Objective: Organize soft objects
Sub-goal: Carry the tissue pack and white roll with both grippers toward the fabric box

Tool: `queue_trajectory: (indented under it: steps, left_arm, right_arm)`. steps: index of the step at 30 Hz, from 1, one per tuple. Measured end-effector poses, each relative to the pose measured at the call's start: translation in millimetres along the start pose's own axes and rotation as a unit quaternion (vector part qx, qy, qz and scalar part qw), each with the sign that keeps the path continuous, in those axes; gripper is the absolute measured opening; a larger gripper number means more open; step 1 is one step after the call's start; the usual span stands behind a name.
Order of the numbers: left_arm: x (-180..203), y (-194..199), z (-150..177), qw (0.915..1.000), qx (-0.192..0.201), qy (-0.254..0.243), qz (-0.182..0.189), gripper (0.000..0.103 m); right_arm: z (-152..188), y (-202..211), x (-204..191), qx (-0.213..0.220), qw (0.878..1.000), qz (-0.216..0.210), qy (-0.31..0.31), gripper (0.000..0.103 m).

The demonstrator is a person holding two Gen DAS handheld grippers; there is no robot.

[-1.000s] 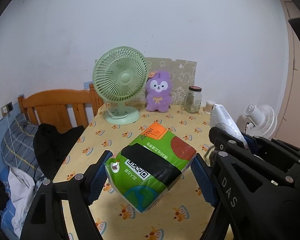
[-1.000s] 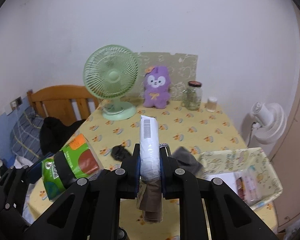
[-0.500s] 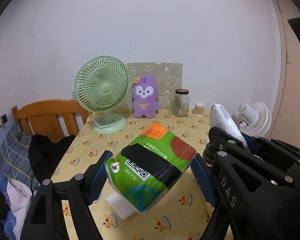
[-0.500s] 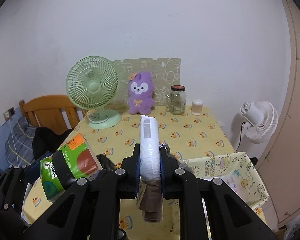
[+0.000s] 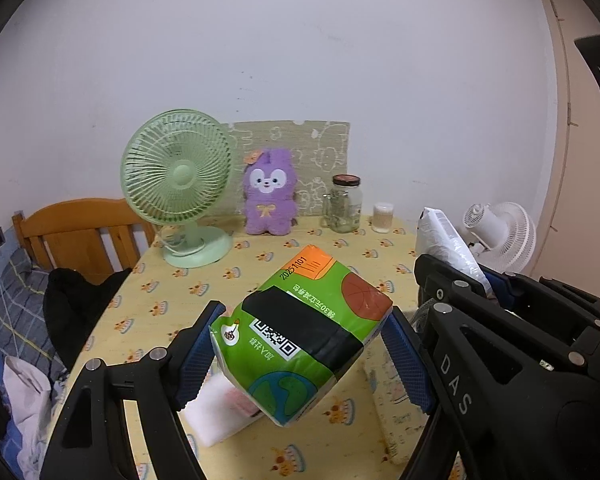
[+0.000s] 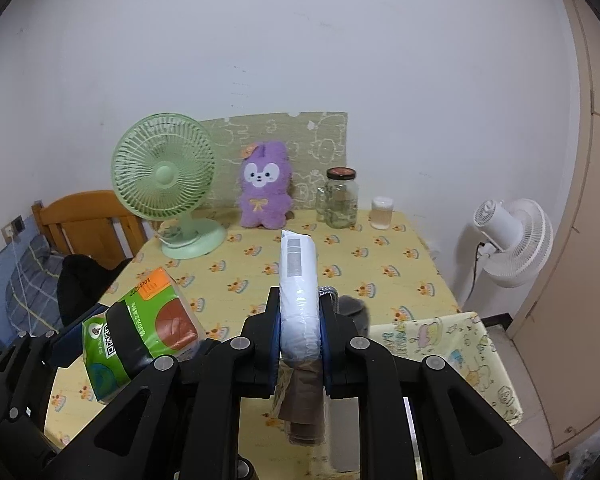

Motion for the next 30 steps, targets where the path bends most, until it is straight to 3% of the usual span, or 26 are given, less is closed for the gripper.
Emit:
queue_trajectory:
  steps: [11, 30]
  left_arm:
    - [42, -7, -1, 0.9991, -0.009, -0.011, 0.041, 0.08]
    - [96, -27, 8, 0.996, -0.022, -0.043, 0.075, 0.081]
  right_arm:
    - [3, 1, 38, -0.011, 1.0, 0.009, -0.001, 0.018]
    - [19, -5, 95, -0.016, 0.999, 0.025, -0.025, 0.018]
Point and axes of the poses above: each gripper's, at about its wrist camera, not at the fingertips, and y roughly against the way its jaws point, x to its right, z to its underside, the point moved 4 cm from there along -y, roughly the way its jaws point, and after that the axes turned 7 degrees about -z, right-handed, at the moved point
